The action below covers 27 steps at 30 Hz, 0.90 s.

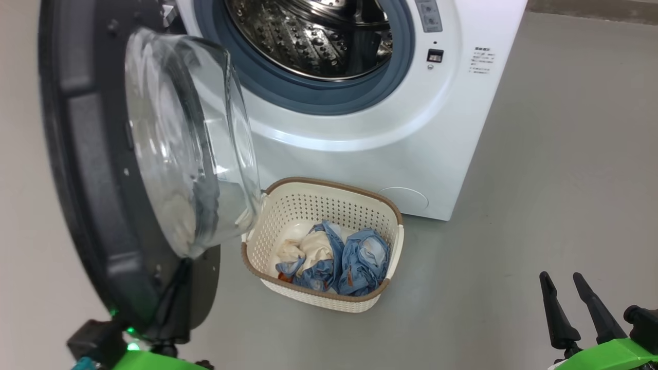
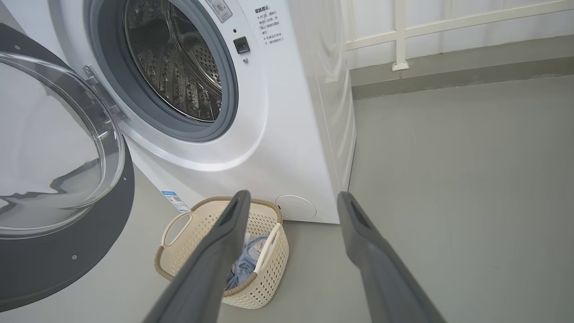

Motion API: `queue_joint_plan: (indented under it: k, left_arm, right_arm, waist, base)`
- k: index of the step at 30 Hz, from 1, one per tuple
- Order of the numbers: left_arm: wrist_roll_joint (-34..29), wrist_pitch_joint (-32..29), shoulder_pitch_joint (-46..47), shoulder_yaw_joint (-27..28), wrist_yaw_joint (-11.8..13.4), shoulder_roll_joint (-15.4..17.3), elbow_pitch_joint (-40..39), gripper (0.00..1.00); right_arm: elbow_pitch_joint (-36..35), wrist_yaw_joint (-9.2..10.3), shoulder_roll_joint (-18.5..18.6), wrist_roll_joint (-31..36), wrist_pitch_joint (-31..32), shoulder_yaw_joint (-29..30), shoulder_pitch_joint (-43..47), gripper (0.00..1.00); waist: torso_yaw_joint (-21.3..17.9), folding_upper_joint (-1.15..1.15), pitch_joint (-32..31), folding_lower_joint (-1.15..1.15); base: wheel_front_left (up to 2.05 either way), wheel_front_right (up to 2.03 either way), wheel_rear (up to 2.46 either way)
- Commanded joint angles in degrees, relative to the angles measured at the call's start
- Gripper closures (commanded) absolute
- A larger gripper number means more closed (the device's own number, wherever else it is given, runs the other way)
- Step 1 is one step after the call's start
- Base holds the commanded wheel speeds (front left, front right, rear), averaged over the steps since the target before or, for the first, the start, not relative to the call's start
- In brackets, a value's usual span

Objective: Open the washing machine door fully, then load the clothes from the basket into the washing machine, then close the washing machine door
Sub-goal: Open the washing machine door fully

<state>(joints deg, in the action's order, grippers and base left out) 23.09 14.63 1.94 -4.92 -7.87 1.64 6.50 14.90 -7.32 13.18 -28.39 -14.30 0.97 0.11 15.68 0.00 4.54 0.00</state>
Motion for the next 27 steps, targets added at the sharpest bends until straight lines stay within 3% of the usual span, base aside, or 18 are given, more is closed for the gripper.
queue_joint_plan:
  k: [1, 9, 27]
  left_arm:
    - [-0.46, 0.37, 0.6, 4.2, 0.89, 1.42, -1.34, 1.0]
    - [-2.01, 0.37, 0.9, 11.45, 2.63, 1.66, -0.05, 1.0]
    - [-4.52, 0.37, 8.45, 25.42, 3.23, 7.7, 9.46, 1.0]
  right_arm:
    - [-1.47, -0.17, 1.02, 0.06, -0.7, -1.11, 0.08, 0.0]
    - [-1.61, -0.17, 0.85, 0.2, -0.7, -1.04, -0.04, 0.0]
    - [-1.97, -0.17, 1.66, 0.37, -0.7, -1.51, -1.33, 0.0]
  waist:
    - [0.52, 0.0, 0.23, 0.0]
    - [1.6, 0.0, 0.77, 0.0]
    - [2.09, 0.0, 3.77, 0.0]
  base:
    - [0.0, 0.0, 0.0]
    - [0.0, 0.0, 0.0]
    - [0.0, 0.0, 0.0]
